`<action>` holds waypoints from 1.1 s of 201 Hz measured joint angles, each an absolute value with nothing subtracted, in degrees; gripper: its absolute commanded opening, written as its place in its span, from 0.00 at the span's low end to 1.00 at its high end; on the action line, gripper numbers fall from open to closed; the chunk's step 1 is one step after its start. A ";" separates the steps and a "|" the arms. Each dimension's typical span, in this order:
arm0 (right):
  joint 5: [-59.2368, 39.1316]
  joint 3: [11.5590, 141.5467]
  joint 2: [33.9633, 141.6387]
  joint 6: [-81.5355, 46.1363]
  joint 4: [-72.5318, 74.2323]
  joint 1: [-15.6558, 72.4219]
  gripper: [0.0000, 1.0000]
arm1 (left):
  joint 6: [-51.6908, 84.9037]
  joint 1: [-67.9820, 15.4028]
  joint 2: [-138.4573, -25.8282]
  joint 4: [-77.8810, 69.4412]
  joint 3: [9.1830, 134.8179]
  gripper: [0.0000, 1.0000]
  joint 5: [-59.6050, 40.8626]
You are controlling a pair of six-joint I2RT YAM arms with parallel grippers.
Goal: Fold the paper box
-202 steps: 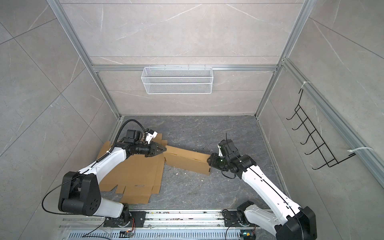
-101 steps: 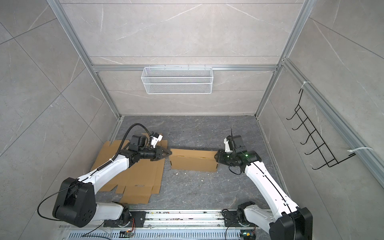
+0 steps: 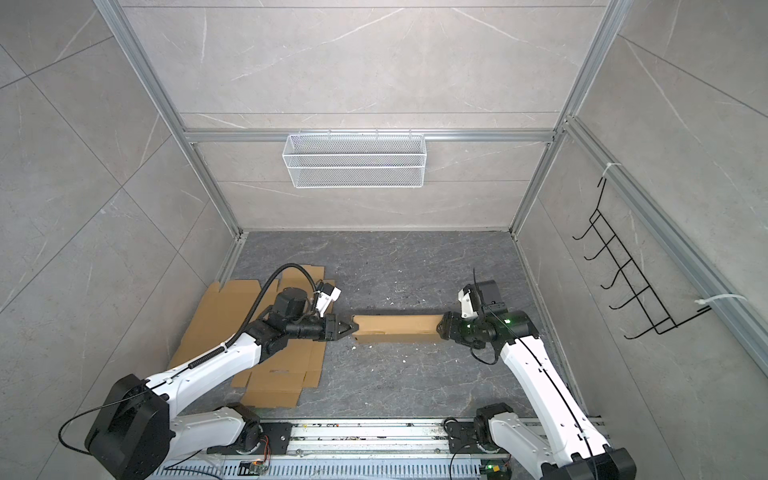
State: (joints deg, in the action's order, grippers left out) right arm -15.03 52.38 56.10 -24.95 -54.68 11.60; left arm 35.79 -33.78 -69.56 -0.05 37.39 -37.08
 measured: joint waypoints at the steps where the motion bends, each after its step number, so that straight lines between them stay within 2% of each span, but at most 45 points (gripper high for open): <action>1: -15.05 52.38 56.01 -25.02 -54.76 11.60 0.71 | 35.79 -33.91 -69.54 -0.08 37.34 0.41 -37.01; 29: -13.74 53.36 52.36 -25.26 -59.81 11.60 0.74 | 35.77 -37.21 -68.95 2.11 34.44 0.45 -32.62; 60: -10.15 58.94 51.75 -24.27 -64.12 11.60 0.75 | 35.99 -38.72 -67.53 6.59 31.75 0.62 -29.08; 81: -9.69 60.12 52.53 -23.79 -64.10 11.60 0.72 | 35.46 -39.00 -64.18 9.21 32.08 0.76 -27.81; 108: -10.79 59.18 55.29 -24.16 -61.19 11.60 0.68 | 35.57 -37.26 -65.80 9.34 35.33 0.81 -27.05; 143: -13.63 57.67 58.98 -25.47 -55.35 11.62 0.65 | 35.77 -35.57 -83.83 5.41 45.60 0.81 -27.59; 163: -14.52 57.63 59.55 -25.96 -53.04 11.66 0.65 | 35.16 -35.57 -92.73 4.10 50.13 0.78 -27.68; 221: -14.83 57.65 61.06 -25.89 -50.06 11.66 0.64 | 34.39 -37.50 -105.84 1.58 58.61 0.64 -30.52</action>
